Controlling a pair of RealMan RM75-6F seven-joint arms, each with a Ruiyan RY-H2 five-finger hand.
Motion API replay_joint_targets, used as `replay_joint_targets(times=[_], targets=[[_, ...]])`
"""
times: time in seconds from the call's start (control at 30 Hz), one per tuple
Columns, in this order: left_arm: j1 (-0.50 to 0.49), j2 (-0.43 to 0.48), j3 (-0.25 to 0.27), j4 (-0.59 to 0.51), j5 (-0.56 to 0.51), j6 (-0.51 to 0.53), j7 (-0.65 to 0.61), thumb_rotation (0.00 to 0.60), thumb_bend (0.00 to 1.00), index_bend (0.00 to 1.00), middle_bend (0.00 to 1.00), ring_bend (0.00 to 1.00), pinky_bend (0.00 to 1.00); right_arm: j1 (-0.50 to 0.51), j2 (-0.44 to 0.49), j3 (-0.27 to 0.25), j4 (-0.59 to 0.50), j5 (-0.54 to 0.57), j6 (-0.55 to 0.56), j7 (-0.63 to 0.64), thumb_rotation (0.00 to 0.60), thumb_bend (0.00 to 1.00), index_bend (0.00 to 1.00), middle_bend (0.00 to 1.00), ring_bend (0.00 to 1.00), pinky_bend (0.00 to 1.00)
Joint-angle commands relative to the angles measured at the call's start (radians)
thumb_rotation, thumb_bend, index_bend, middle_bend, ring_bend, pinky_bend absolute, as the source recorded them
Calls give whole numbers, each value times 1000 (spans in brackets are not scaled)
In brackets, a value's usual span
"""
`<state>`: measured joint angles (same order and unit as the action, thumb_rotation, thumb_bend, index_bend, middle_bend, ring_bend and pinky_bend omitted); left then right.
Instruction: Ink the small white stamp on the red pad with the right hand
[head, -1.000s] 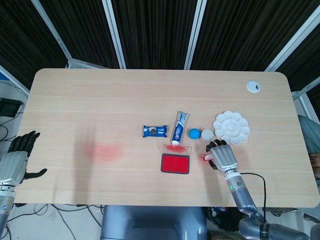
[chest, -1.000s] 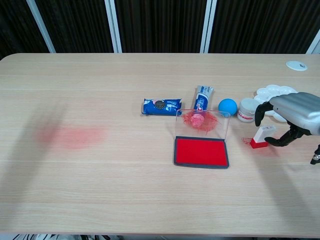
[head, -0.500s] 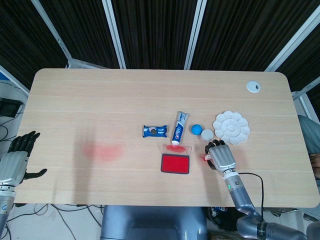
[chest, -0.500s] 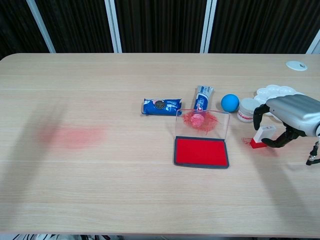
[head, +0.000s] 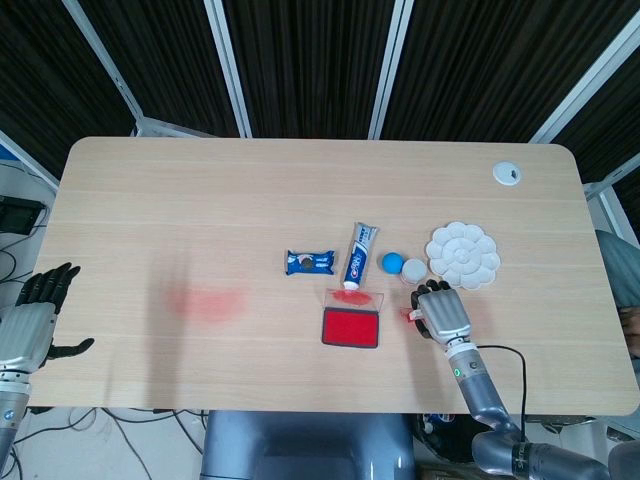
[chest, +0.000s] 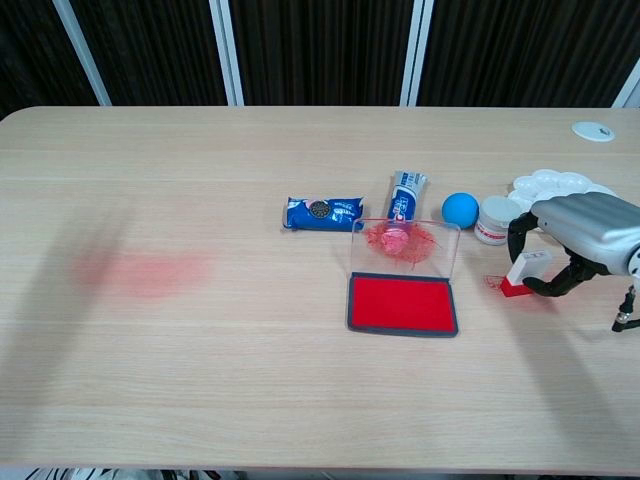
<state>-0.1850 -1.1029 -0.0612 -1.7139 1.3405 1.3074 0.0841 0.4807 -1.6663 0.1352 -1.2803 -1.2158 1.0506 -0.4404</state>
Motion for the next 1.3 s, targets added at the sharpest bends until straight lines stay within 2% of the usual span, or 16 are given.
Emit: replay_joint_targets(times=[0.03, 0.4, 0.63, 0.83, 1.1, 1.3], targets=[[0, 0, 0, 0, -1, 0, 0, 600, 0, 0, 0, 0, 0, 1, 0, 0, 1, 2, 1, 0, 600, 437, 530, 384, 252, 275], [-1, 1, 1, -3, -1, -1, -2, 600, 0, 0, 0, 0, 0, -1, 7, -8, -6, -5, 13, 4, 600, 521, 631, 481, 340, 335], [0, 1, 2, -2, 0, 1, -3, 600, 0, 0, 0, 0, 0, -10, 22, -20, -22, -33, 39, 21, 600, 549, 688, 551, 436, 451], [0, -1, 2, -1, 1, 3, -2, 600, 0, 0, 0, 0, 0, -27, 50, -35, -59, -61, 73, 29, 600, 557, 704, 567, 453, 461], [1, -1, 4, -2, 7, 7, -2, 600, 0, 0, 0, 0, 0, -48, 89, -78, -168, -96, 96, -9, 600, 570, 711, 575, 461, 462], [2, 1, 5, -2, 12, 12, -4, 600, 0, 0, 0, 0, 0, -44, 93, -92, -284, -75, 84, -103, 600, 570, 712, 575, 462, 462]])
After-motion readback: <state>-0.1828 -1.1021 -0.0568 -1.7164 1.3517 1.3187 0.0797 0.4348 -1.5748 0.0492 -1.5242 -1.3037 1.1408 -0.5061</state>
